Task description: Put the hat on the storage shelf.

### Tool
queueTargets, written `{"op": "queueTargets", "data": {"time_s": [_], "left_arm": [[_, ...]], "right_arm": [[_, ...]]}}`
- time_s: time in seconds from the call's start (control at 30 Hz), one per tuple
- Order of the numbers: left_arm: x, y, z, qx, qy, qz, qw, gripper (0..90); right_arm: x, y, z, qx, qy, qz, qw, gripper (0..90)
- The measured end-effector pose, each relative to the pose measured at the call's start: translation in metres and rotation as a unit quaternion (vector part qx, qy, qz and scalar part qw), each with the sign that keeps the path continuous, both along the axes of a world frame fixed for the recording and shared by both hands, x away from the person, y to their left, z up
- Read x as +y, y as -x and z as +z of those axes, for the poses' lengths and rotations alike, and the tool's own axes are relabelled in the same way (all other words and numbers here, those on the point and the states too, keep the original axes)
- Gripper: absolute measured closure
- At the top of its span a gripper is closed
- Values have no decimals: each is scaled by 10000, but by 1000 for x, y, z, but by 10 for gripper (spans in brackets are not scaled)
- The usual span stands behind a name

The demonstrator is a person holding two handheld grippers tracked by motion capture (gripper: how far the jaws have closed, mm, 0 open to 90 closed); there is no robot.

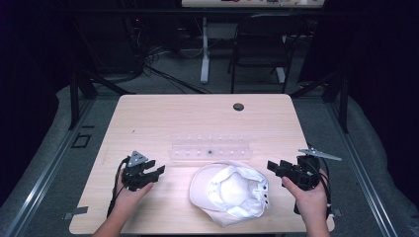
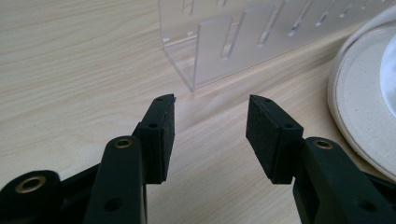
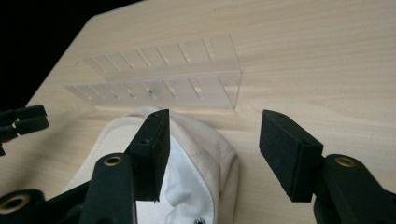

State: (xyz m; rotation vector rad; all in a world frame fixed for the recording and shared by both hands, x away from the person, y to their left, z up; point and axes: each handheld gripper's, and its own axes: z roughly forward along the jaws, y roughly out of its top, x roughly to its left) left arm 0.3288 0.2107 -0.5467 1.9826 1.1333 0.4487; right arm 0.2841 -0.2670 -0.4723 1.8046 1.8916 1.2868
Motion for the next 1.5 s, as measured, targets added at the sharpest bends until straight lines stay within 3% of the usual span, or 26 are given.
{"op": "queueTargets", "data": {"time_s": [0.17, 0.27, 0.4, 0.6, 0.7, 1.13, 1.5], "left_arm": [[-1, 2, 2, -82, 19, 24, 10000, 518], [-2, 2, 2, -150, 1, 10, 9999, 514], [-7, 3, 0, -121, -35, -107, 9999, 516], [-11, 6, 1, -176, -128, -207, 9995, 515], [-13, 7, 0, -269, -297, -204, 9990, 515], [-9, 6, -1, -274, -319, -139, 9990, 503], [-8, 5, -1, -258, -306, -135, 9991, 502]], "right_arm": [[4, 0, 3, 218, -42, 11, 9998, 491], [7, 3, 8, 238, -271, 125, 9993, 492], [12, 8, 9, 378, -391, 315, 9980, 499], [13, 9, 1, 1014, -349, 505, 9929, 505], [12, 9, -5, 1304, -378, 532, 9893, 489], [13, 6, -35, 1755, -331, 596, 9821, 412], [25, 2, -57, 2198, -587, 772, 9707, 406]]}}
